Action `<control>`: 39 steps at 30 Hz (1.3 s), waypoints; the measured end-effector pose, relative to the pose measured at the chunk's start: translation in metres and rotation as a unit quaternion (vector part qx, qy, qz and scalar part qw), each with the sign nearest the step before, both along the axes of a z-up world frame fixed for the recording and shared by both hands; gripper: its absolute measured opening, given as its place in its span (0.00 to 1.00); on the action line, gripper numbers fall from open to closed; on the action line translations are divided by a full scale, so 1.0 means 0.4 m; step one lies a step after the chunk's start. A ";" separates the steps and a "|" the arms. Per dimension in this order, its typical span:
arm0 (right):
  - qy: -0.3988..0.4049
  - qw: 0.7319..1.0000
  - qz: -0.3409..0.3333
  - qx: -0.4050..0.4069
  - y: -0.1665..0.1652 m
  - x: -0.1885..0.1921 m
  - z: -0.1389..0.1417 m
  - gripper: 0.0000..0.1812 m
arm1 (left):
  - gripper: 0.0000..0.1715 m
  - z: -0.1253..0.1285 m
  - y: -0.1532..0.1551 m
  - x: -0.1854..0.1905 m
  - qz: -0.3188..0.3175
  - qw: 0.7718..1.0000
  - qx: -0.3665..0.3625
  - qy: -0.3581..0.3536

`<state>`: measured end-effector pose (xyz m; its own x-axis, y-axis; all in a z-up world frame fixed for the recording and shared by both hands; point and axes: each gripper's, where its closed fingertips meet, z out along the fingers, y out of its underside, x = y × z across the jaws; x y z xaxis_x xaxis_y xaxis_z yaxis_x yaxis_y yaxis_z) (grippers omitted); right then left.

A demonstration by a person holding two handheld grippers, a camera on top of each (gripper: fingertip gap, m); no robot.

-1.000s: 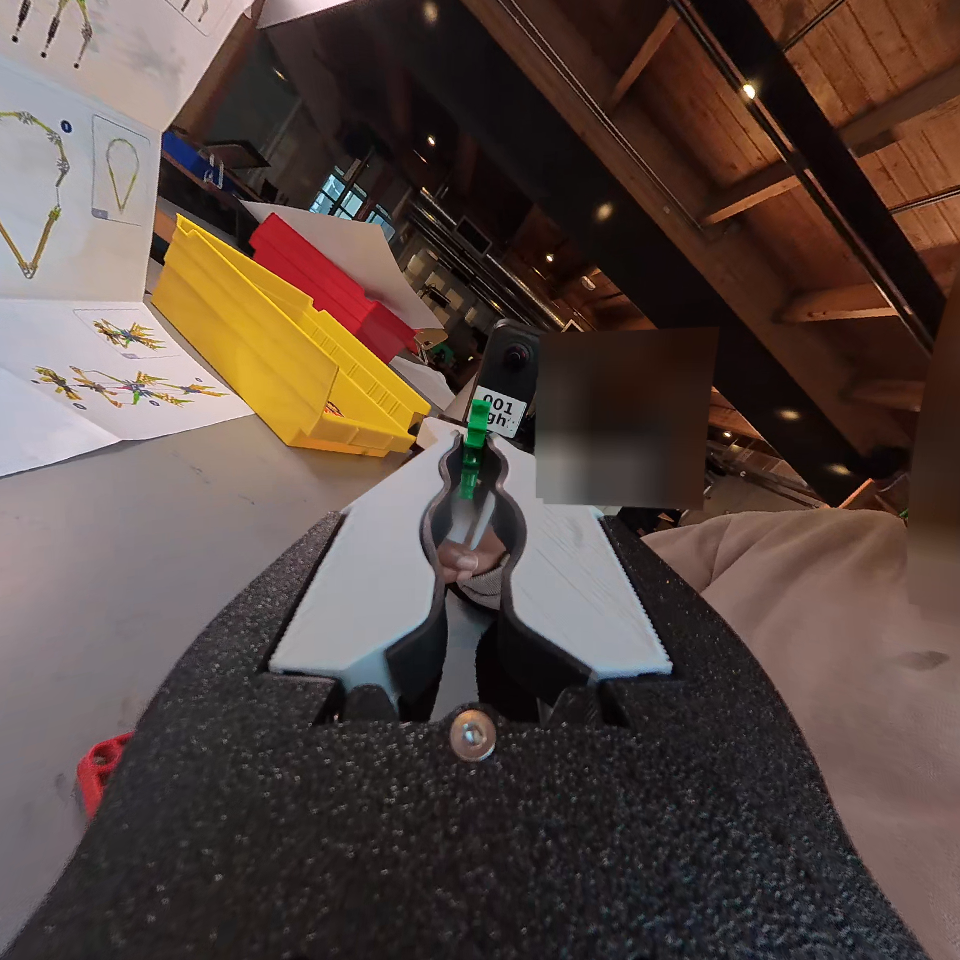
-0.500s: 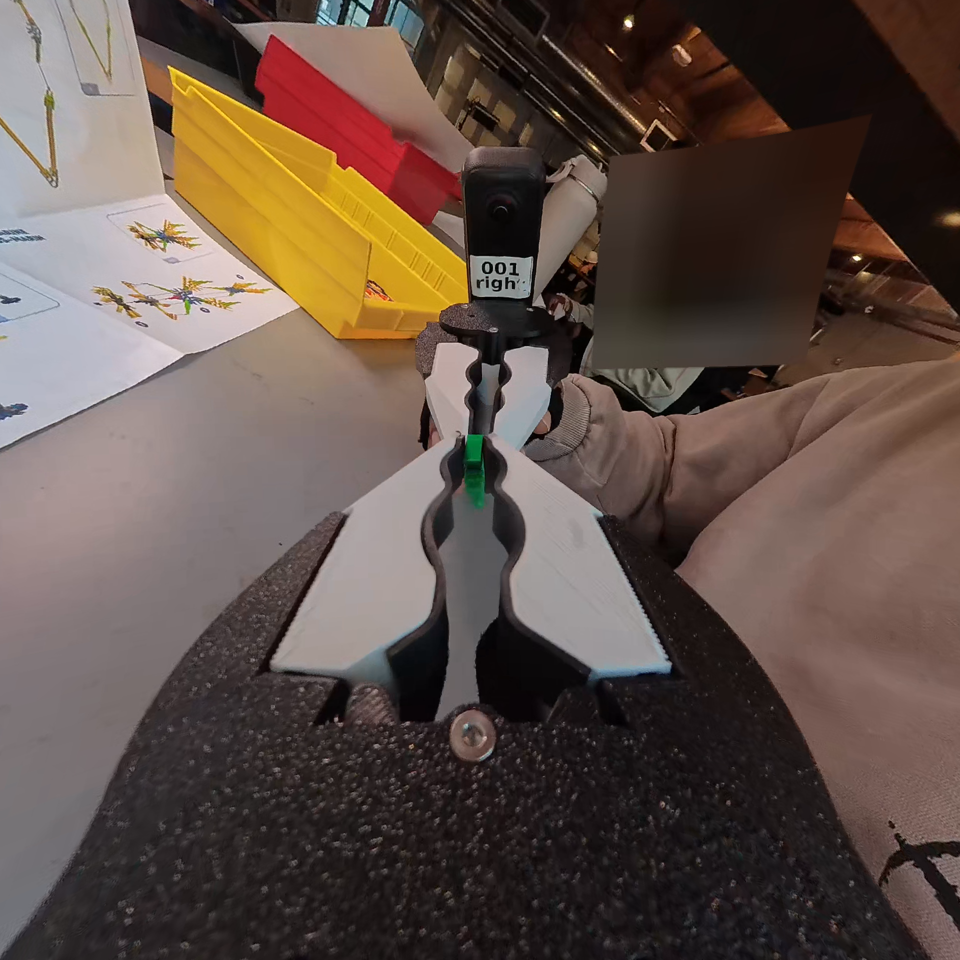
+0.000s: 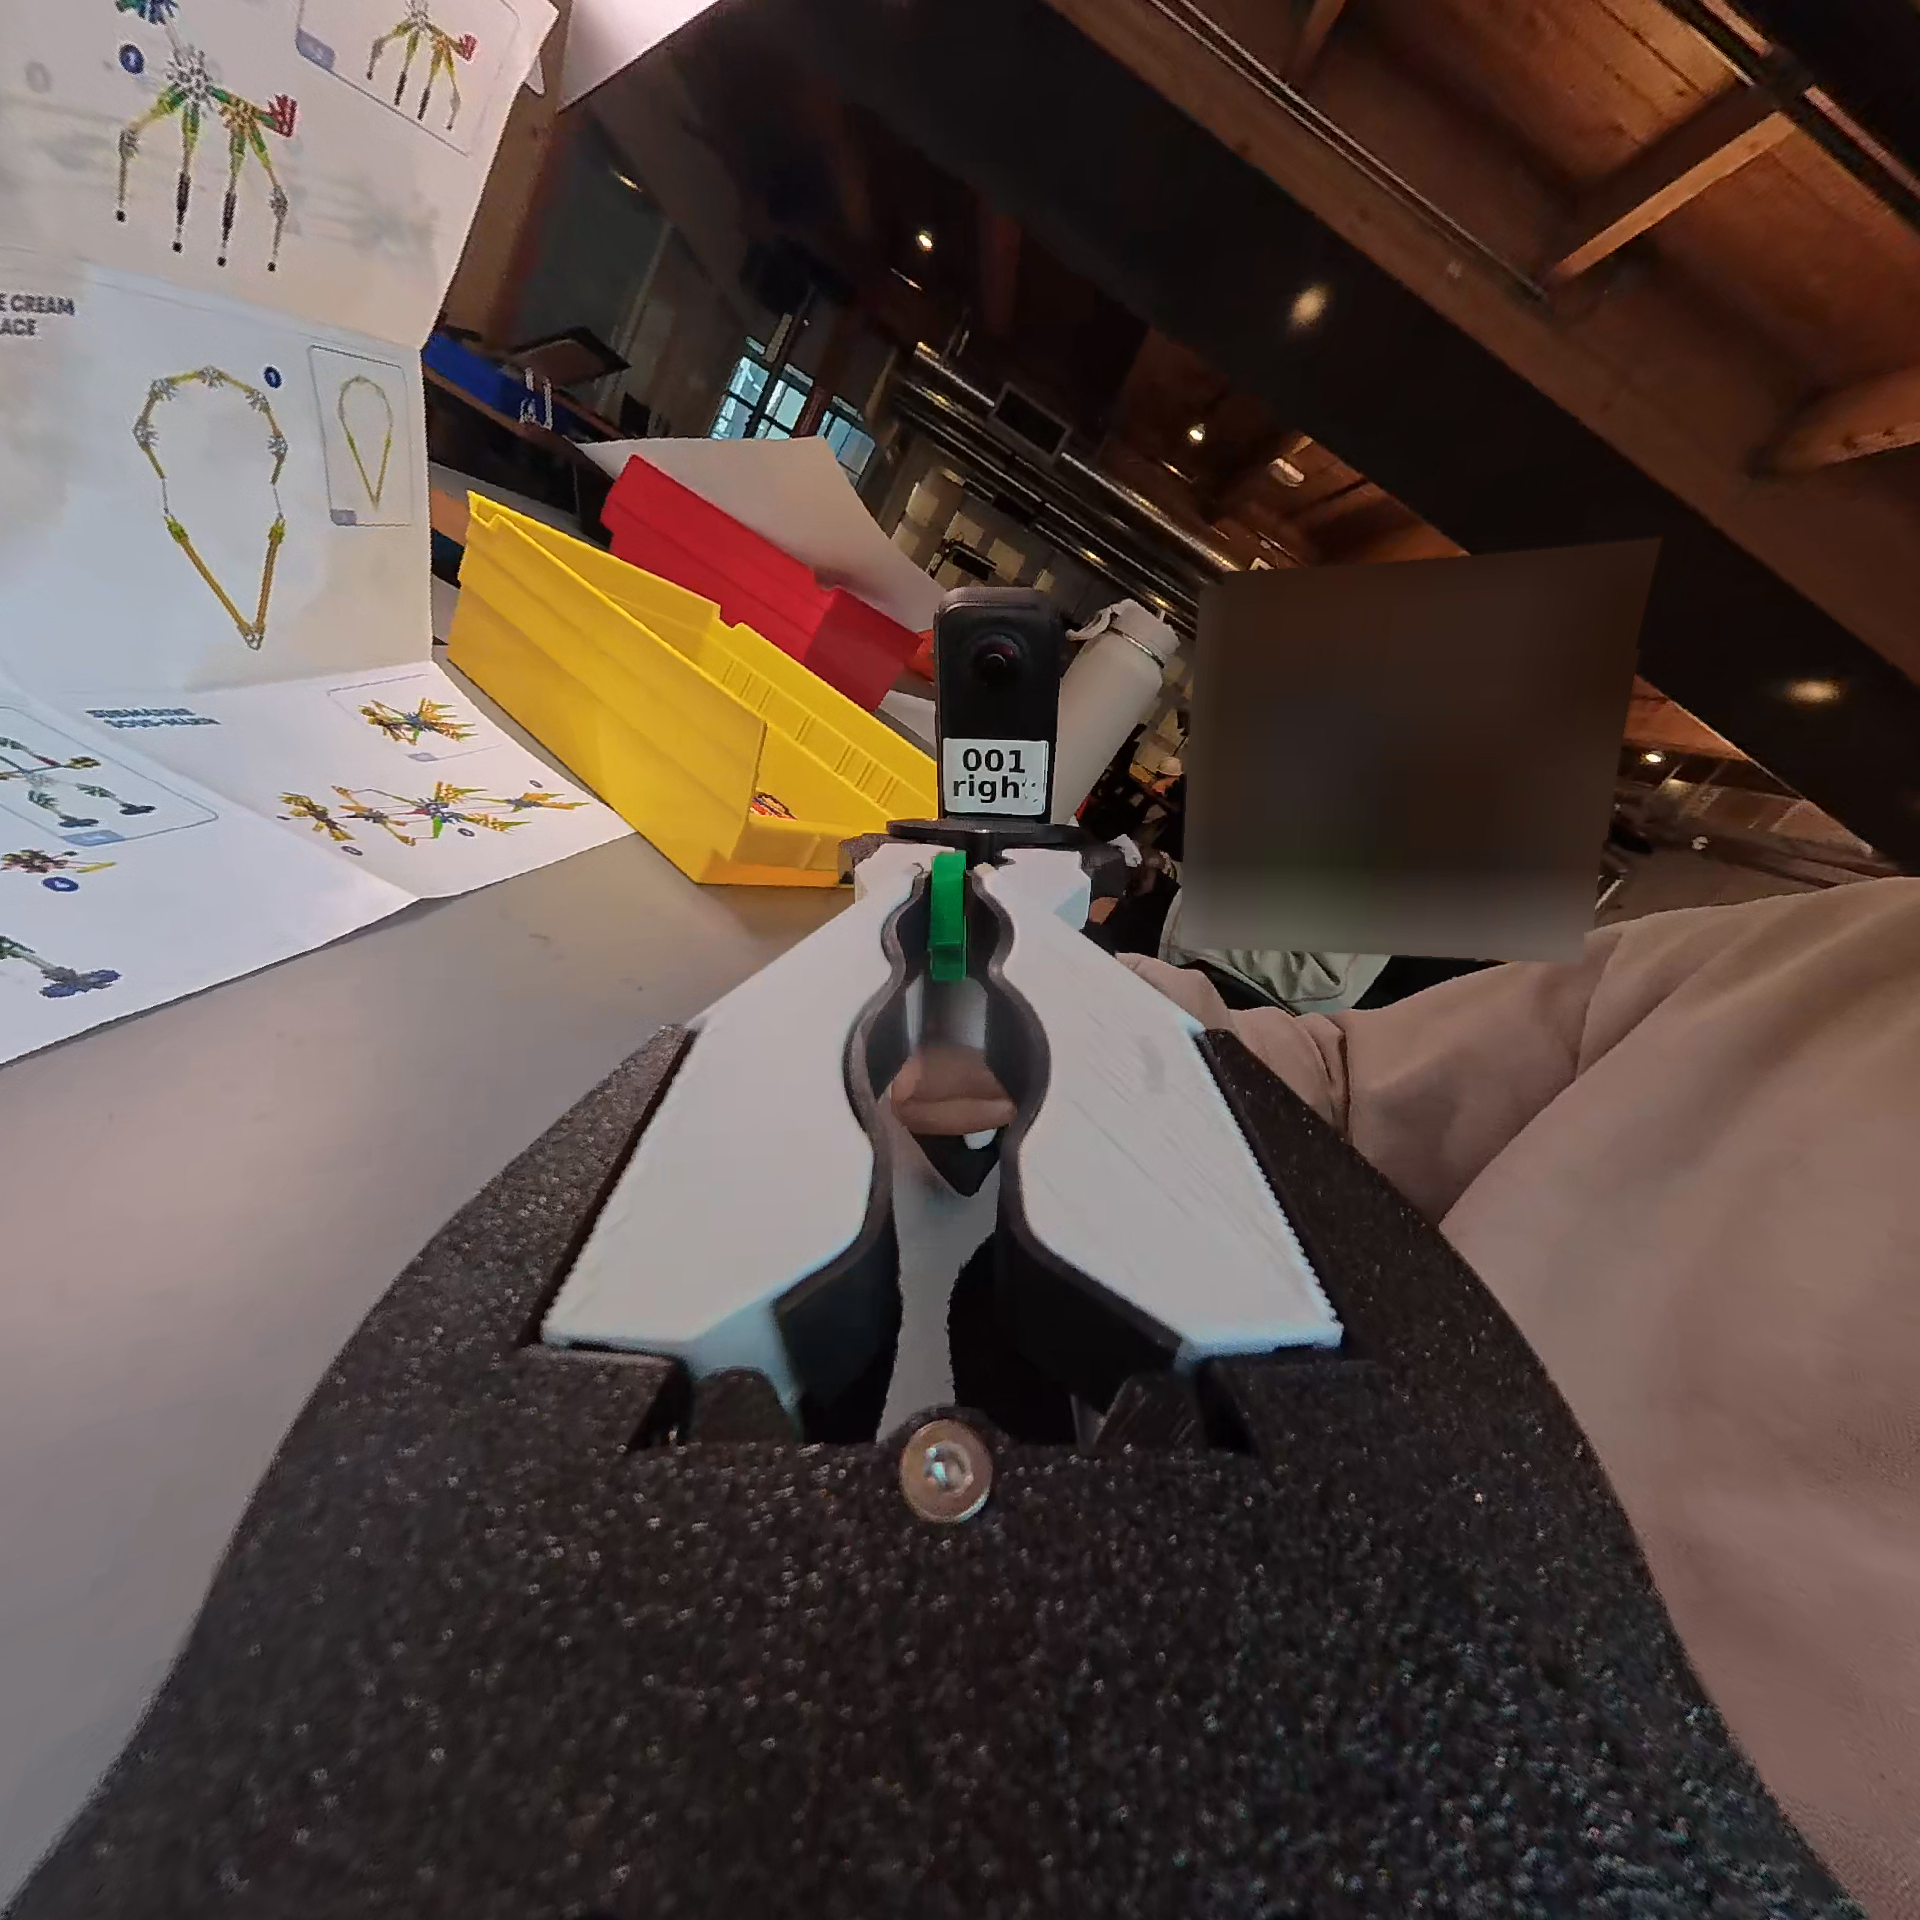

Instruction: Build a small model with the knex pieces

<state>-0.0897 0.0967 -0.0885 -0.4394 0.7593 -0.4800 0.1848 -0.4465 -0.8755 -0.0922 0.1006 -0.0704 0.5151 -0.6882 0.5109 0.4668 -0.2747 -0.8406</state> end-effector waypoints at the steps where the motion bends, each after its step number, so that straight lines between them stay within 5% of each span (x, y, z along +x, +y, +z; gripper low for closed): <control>1: 0.000 1.000 -0.002 0.001 0.005 0.003 0.002 0.02 | 0.03 -0.005 0.000 0.000 -0.002 1.000 -0.003 0.005; 10: -0.059 0.996 0.029 0.064 -0.012 0.024 -0.037 0.02 | 0.11 -0.070 -0.012 0.021 -0.076 0.993 -0.047 0.077; 17: -0.073 0.994 0.026 0.077 -0.003 0.017 -0.066 0.03 | 0.03 -0.099 -0.016 0.040 -0.070 0.986 -0.051 0.140; 39: -0.003 0.999 0.021 0.050 0.001 0.024 -0.012 0.03 | 0.03 -0.073 -0.019 0.062 -0.061 0.994 -0.024 0.092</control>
<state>-0.0802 0.0971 -0.0931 -0.4692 0.7843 -0.4059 0.2077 -0.3487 -0.9139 -0.0675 0.0932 -0.0997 0.5172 -0.7285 0.4492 0.2665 -0.3617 -0.8934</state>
